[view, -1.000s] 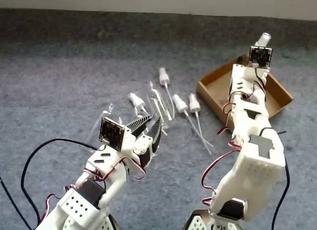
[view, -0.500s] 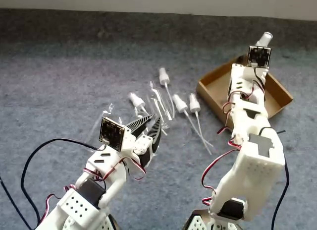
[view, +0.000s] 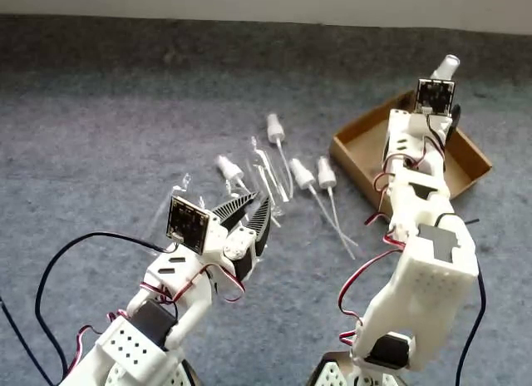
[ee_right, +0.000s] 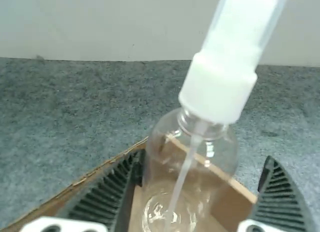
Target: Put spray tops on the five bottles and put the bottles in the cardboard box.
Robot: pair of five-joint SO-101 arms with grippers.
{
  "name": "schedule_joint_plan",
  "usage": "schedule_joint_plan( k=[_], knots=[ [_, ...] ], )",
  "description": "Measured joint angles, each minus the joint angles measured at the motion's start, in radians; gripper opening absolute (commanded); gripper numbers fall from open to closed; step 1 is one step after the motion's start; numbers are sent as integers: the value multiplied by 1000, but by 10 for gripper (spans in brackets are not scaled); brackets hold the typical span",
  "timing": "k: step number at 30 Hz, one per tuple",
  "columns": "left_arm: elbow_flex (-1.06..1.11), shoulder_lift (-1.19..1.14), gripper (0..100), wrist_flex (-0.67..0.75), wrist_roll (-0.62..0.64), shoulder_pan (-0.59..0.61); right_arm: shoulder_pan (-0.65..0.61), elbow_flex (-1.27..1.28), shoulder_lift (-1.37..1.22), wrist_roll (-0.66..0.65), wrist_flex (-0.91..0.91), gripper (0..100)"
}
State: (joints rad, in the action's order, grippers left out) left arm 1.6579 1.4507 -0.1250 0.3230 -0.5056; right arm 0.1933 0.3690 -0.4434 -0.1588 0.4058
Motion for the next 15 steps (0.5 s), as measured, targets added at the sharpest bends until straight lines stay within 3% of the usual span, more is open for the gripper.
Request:
schedule_joint_plan(
  k=[7,15],
  knots=[
    [0,0,10,0,0,0,0,0,54,0,-233,311],
    [14,2,10,0,-2,0,0,0,198,0,-382,310]
  ],
)
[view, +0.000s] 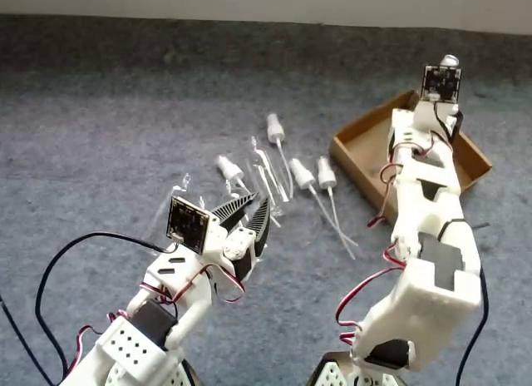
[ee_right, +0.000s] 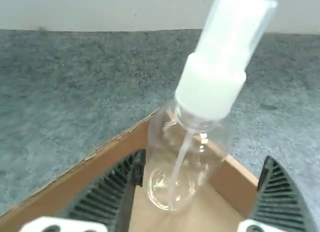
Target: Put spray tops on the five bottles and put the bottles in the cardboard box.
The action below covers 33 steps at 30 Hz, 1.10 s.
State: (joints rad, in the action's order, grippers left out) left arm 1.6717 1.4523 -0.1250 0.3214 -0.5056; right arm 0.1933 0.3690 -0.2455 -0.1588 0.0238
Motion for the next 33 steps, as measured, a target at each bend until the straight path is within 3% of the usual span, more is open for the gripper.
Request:
schedule_joint_plan(
  k=[8,15,22,28,33],
  knots=[
    [0,0,5,0,0,3,0,0,212,0,-275,307],
    [0,0,5,0,0,115,0,0,463,0,-557,300],
    [-3,0,5,0,-2,253,0,28,689,0,-717,126],
    [-5,0,5,0,-210,436,-29,124,898,0,-735,108],
    [5,0,5,-9,-255,497,-204,305,1117,0,-735,109]
  ],
)
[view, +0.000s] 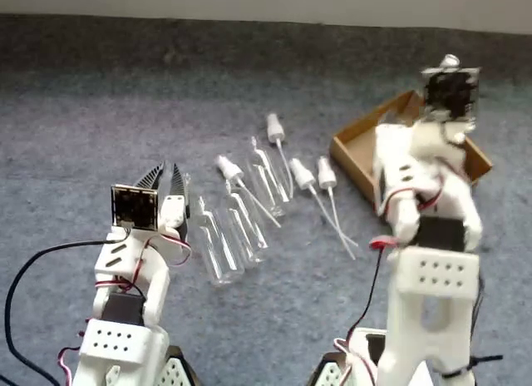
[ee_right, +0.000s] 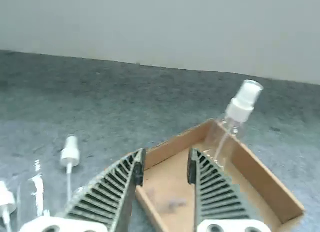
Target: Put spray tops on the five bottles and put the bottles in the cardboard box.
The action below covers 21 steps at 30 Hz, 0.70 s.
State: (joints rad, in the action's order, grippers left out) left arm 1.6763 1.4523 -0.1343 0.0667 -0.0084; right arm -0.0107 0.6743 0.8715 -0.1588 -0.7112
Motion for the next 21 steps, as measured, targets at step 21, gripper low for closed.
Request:
schedule_joint_plan(
  k=[21],
  knots=[
    [-213,0,11,-667,-6,144,-416,-338,-408,-106,-474,193]
  ],
)
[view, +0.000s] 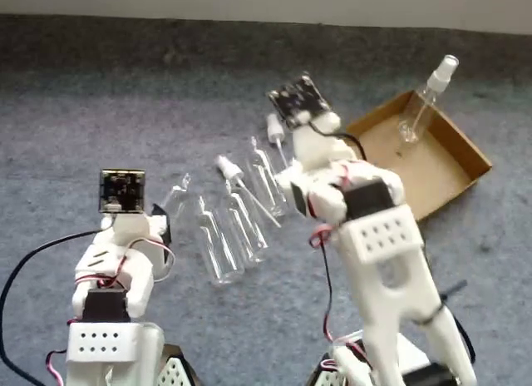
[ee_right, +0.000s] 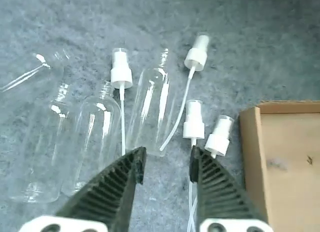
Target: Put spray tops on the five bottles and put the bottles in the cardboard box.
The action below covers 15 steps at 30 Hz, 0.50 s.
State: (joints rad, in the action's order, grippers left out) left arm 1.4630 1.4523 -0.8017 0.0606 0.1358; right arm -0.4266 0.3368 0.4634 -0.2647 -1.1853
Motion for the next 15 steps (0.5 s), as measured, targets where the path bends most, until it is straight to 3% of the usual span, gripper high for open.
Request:
schedule_joint_plan(
  k=[6,15],
  knots=[
    [0,0,11,6,2,212,-57,-348,-382,0,-126,249],
    [55,0,11,138,9,235,-121,-876,-893,-2,-336,250]
  ],
)
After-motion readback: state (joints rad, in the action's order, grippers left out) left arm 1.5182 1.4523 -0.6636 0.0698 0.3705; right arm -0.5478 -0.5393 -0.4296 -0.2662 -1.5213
